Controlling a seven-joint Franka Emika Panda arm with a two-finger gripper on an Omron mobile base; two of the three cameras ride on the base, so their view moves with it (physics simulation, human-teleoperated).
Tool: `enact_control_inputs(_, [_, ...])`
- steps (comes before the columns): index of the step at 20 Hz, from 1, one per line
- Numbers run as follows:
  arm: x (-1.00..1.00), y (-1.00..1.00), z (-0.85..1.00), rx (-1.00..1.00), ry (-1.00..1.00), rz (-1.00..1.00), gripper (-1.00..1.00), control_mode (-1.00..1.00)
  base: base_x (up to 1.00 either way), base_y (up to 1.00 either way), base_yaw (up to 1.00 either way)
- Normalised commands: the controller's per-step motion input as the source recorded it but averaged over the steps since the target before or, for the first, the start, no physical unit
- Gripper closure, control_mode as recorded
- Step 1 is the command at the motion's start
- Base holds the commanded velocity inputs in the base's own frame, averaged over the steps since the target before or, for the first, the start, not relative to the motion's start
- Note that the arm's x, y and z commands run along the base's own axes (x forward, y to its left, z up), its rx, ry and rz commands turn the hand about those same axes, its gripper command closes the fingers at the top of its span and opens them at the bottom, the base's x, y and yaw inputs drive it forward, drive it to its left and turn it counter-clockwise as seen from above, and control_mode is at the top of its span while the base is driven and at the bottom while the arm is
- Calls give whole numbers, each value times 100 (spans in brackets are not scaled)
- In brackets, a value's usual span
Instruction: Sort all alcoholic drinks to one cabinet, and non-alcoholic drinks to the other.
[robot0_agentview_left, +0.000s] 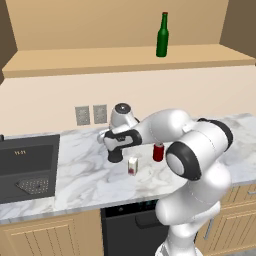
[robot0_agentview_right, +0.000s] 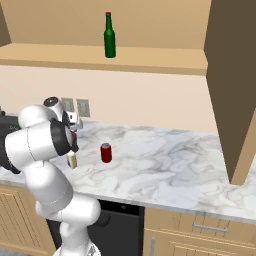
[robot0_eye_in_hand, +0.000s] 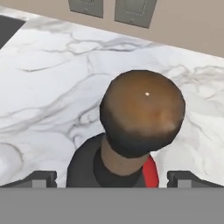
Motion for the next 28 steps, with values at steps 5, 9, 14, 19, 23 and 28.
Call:
enact_control_inputs(5, [6, 6, -10, 0, 0, 0, -100, -100, 0, 0, 0])
enact_control_inputs(9, [23, 7, -1, 0, 0, -2, 100, -100, 0, 0, 0])
enact_control_inputs(14, [40, 5, -2, 0, 0, -2, 100, -100, 0, 0, 0])
enact_control_inputs(19, [19, 0, -1, 1, 0, -1, 100, -100, 0, 0, 0])
enact_control_inputs(23, [9, 0, 0, 0, 0, -1, 100, -100, 0, 0, 0])
enact_control_inputs(28, [1, 0, 0, 2, -6, 0, 100, -100, 0, 0, 0])
